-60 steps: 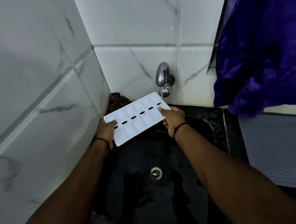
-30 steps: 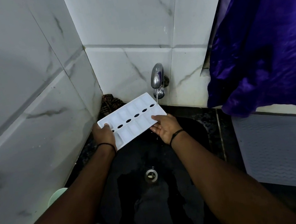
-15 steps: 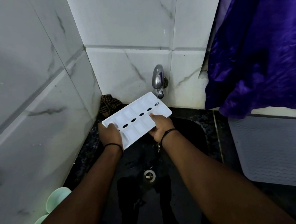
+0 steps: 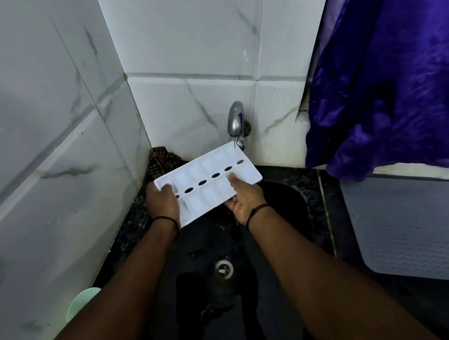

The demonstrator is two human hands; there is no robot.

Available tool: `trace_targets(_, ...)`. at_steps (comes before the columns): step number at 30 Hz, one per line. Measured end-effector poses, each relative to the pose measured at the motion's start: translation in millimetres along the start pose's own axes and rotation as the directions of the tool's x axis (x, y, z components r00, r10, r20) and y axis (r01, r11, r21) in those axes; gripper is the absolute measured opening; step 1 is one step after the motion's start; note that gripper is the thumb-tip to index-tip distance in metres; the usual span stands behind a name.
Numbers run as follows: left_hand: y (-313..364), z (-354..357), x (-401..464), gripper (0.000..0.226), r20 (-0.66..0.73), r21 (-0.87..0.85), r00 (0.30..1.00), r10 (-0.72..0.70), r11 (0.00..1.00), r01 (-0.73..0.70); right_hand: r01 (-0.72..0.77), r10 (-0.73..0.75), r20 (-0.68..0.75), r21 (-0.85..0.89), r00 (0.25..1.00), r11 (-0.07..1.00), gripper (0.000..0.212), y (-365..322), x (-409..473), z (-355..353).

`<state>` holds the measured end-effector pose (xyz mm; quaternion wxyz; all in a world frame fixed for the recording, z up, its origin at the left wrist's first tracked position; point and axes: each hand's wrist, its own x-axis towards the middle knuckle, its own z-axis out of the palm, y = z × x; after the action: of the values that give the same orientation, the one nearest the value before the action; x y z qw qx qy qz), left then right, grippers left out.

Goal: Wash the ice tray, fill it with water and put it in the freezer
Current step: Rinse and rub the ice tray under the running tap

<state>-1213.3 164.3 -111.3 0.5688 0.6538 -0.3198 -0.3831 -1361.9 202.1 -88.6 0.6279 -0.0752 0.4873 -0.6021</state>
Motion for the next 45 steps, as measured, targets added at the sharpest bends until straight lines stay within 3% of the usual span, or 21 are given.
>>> trace_targets(9, -7.5, 0.7, 4.8, 0.029, -0.027, -0.007, 0.998, -0.061, 0.998, 0.061, -0.055, 0.055, 0.003, 0.05, 0.998, 0.997, 0.049, -7.8, 4.7, -2.2)
trace_targets(13, -8.0, 2.3, 4.0, 0.027, -0.007, 0.004, 0.999, -0.049, 0.999, 0.049, -0.025, 0.025, -0.037, 0.005, 0.999, 1.0, 0.036, -3.0, 4.1, 3.6)
trace_targets(21, -6.7, 2.7, 6.4, 0.031, -0.003, 0.025, 0.998, -0.055, 0.998, 0.055, -0.036, 0.031, -0.07, -0.067, 0.997, 0.997, 0.035, -5.4, 10.4, -1.7)
trace_targets(25, 2.5, 1.4, 7.2, 0.024, 0.006, 0.103, 0.999, 0.043, 0.994, -0.044, -0.089, 0.081, -0.056, -0.148, 0.995, 0.985, 0.041, -6.4, 9.5, -10.5)
trace_targets(27, 9.0, 0.5, 9.4, 0.02, 0.046, 0.179, 0.991, 0.129, 0.975, -0.135, -0.032, 0.007, -0.157, -0.157, 0.988, 0.987, 0.045, -6.1, 15.6, -20.0)
trace_targets(29, 13.8, -1.2, 13.4, 0.02, 0.082, 0.197, 0.986, 0.146, 0.967, -0.159, 0.002, -0.043, -0.149, -0.269, 0.988, 0.963, 0.039, -7.0, 17.6, -29.3)
trace_targets(31, 16.0, -2.8, 17.8, 0.022, 0.113, 0.171, 0.987, 0.114, 0.976, -0.133, 0.004, -0.043, -0.096, -0.379, 0.994, 0.925, 0.029, -5.2, 17.9, -32.6)
trace_targets(33, 14.9, -1.6, 17.8, 0.021, 0.129, 0.086, 0.989, 0.072, 0.993, -0.084, 0.069, -0.136, -0.136, -0.411, 0.981, 0.909, 0.027, -2.1, 24.8, -30.7)
trace_targets(37, 4.8, 3.3, 6.8, 0.02, 0.086, 0.005, 0.996, 0.028, 1.0, -0.028, 0.174, -0.325, -0.289, -0.445, 0.901, 0.879, 0.039, 2.0, 37.0, -16.0)
trace_targets(40, -2.2, 2.1, 7.5, 0.02, 0.126, -0.054, 0.991, -0.053, 0.997, 0.06, 0.18, -0.397, -0.287, -0.567, 0.872, 0.804, 0.045, 4.8, 35.9, -15.6)
trace_targets(42, -5.9, -0.8, 10.8, 0.017, 0.125, -0.036, 0.99, -0.071, 0.996, 0.076, 0.176, -0.388, -0.231, -0.613, 0.892, 0.77, 0.04, 6.1, 35.3, -16.6)
trace_targets(45, -12.8, -4.6, 14.8, 0.018, 0.089, 0.006, 0.993, -0.083, 0.997, 0.083, 0.114, -0.238, -0.142, -0.58, 0.961, 0.807, 0.035, 3.5, 32.4, -12.6)
